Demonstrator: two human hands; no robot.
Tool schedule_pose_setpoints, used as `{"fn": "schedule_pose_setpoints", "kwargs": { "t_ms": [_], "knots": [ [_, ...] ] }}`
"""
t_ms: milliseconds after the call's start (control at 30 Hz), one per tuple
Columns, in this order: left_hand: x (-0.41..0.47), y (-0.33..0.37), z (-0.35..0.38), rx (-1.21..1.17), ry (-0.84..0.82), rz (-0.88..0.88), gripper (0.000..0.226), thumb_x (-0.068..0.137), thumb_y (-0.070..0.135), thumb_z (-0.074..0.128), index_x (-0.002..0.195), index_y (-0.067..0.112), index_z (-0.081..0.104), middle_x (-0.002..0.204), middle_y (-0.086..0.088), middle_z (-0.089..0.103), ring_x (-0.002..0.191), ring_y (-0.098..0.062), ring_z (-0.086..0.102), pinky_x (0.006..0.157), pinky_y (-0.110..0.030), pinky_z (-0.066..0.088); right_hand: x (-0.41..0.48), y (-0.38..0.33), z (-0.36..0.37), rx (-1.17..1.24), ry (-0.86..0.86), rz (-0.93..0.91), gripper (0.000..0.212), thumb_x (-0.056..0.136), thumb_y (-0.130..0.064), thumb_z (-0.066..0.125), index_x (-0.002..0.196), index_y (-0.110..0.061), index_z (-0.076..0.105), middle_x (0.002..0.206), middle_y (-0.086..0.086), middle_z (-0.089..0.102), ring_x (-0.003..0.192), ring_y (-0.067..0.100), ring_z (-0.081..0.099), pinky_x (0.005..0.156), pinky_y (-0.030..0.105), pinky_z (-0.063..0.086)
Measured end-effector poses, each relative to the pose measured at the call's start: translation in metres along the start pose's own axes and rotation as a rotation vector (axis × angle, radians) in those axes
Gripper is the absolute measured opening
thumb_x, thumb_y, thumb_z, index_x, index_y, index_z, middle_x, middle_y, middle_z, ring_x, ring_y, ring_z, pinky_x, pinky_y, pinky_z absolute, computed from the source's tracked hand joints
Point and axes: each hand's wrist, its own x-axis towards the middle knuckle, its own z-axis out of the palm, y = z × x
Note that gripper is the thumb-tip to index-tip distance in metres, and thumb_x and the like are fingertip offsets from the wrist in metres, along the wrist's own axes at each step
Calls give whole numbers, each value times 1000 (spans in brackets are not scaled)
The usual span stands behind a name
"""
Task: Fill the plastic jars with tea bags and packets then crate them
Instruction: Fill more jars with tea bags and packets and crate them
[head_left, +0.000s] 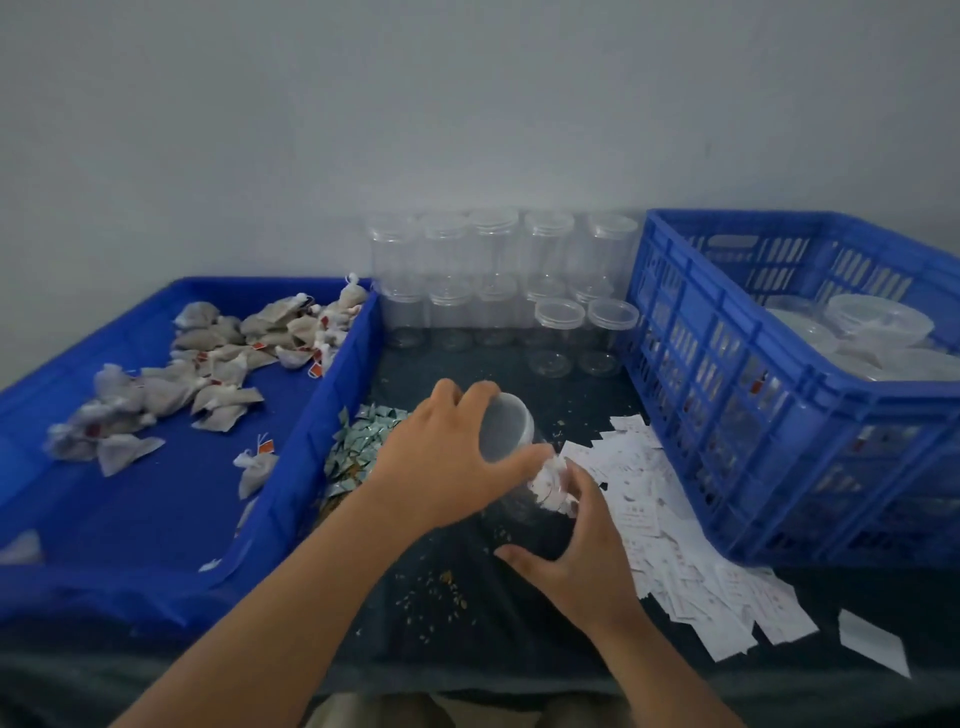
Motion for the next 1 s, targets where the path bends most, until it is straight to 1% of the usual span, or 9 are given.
{"fn": "schedule_pose_setpoints", "kwargs": {
  "t_ms": [100, 200, 267, 367, 500, 667, 767, 833, 1000],
  "knots": [
    [-15, -5, 4, 116, -53, 59, 101, 68, 110, 19, 136, 40, 43, 120, 10, 45, 107, -14, 56, 89, -41, 55, -3, 0, 1, -14, -40, -68, 135, 59, -95, 77, 164, -33, 20, 161, -16, 42, 147, 3, 42, 117, 30, 40],
    [-29, 0, 20, 174, -28, 95, 102, 72, 108, 14, 125, 31, 55, 113, 9, 51, 103, -16, 59, 81, -40, 54, -7, -3, 2, -61, -119, -184, 119, 63, -90, 81, 158, -36, 32, 155, -36, 37, 139, -4, 46, 111, 27, 46],
    [-34, 8, 29, 212, 6, 39, 105, 72, 107, 11, 120, 27, 59, 111, 6, 58, 101, -18, 60, 75, -39, 50, -8, -5, 2, -92, -136, -249, 89, 63, -91, 79, 134, -59, 35, 148, -46, 34, 132, -13, 45, 103, 20, 49],
    [-37, 16, 36, 223, 29, 36, 105, 72, 106, 10, 123, 26, 56, 111, 2, 59, 101, -21, 60, 72, -38, 43, -6, -11, 2, -63, -169, -210, 83, 61, -90, 81, 125, -73, 32, 130, -42, 53, 117, -12, 57, 89, 20, 57],
    [-30, 3, 26, 161, -69, 390, 83, 82, 96, 37, 146, 43, 38, 130, 6, 45, 121, -18, 47, 94, -40, 50, -4, -6, 2, 62, -135, -205, 91, 71, -57, 93, 141, -55, 35, 124, -24, 66, 106, 1, 71, 81, 23, 61],
    [-19, -9, 11, 181, -85, 634, 79, 80, 92, 53, 142, 45, 47, 131, 14, 45, 119, -10, 45, 92, -30, 47, -6, -4, 2, -3, -121, -220, 92, 70, -64, 91, 141, -56, 33, 123, -29, 65, 104, -5, 69, 79, 13, 57],
    [-23, -7, 14, 160, -6, 629, 73, 80, 93, 52, 135, 44, 53, 119, 14, 47, 107, -9, 46, 82, -28, 47, -6, -7, 3, -30, -104, -266, 92, 70, -61, 92, 141, -55, 34, 126, -37, 57, 104, -9, 66, 78, 8, 54],
    [-29, -3, 19, 160, 72, 577, 69, 82, 92, 49, 128, 41, 57, 109, 12, 47, 99, -10, 44, 76, -30, 48, -7, -7, 4, -43, -96, -289, 89, 71, -62, 91, 140, -47, 39, 125, -35, 56, 104, -7, 65, 78, 15, 57],
    [-40, 21, 27, 189, 93, 95, 82, 83, 96, 25, 124, 32, 55, 108, 3, 53, 103, -19, 53, 80, -33, 47, -6, -12, 2, -61, -56, -240, 81, 73, -74, 84, 135, -38, 49, 119, -27, 61, 104, -3, 65, 80, 15, 55]
  ]
}}
